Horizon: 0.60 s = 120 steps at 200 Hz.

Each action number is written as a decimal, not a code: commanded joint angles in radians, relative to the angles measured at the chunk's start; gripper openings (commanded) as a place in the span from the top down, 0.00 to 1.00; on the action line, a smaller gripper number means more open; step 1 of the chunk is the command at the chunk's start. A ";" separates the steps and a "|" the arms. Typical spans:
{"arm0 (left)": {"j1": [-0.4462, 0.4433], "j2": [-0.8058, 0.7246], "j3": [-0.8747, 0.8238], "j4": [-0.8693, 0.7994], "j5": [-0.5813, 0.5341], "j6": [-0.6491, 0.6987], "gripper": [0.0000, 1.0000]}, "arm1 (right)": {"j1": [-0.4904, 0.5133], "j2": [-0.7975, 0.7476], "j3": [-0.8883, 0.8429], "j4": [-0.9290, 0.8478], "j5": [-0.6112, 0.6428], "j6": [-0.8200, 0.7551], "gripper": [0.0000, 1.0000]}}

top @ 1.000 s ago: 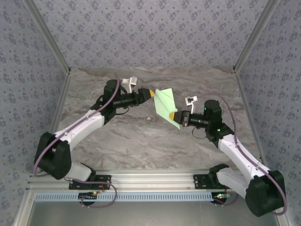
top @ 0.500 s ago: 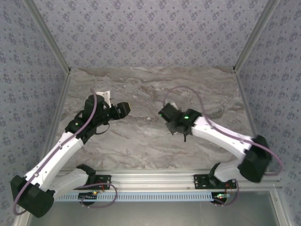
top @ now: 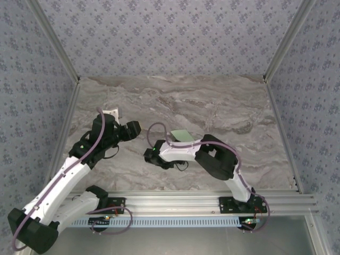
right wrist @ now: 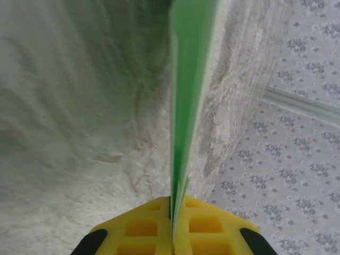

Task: Fold a paper plane with a square sheet of paper (fold left side to right side)
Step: Turn over the paper at the center of the table.

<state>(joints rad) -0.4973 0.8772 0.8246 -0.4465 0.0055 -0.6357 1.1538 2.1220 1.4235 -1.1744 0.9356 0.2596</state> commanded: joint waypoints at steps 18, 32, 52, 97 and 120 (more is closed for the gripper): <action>0.004 0.000 -0.016 -0.002 -0.009 0.005 0.26 | 0.023 -0.037 0.017 0.071 -0.236 -0.101 0.62; 0.007 0.006 -0.024 0.015 0.015 -0.010 0.25 | 0.030 -0.094 -0.010 0.120 -0.354 -0.117 0.48; 0.021 0.015 -0.044 0.056 0.074 -0.049 0.24 | 0.030 -0.221 -0.066 0.188 -0.510 -0.118 0.34; 0.030 0.110 -0.146 0.292 0.266 -0.154 0.23 | -0.043 -0.591 -0.222 0.386 -0.841 -0.104 0.08; -0.011 0.205 -0.193 0.442 0.328 -0.201 0.23 | -0.191 -0.758 -0.361 0.516 -1.025 -0.084 0.04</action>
<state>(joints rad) -0.4744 1.0065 0.6727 -0.2066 0.2119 -0.7666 1.0924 1.4925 1.1740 -0.8051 0.1780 0.1493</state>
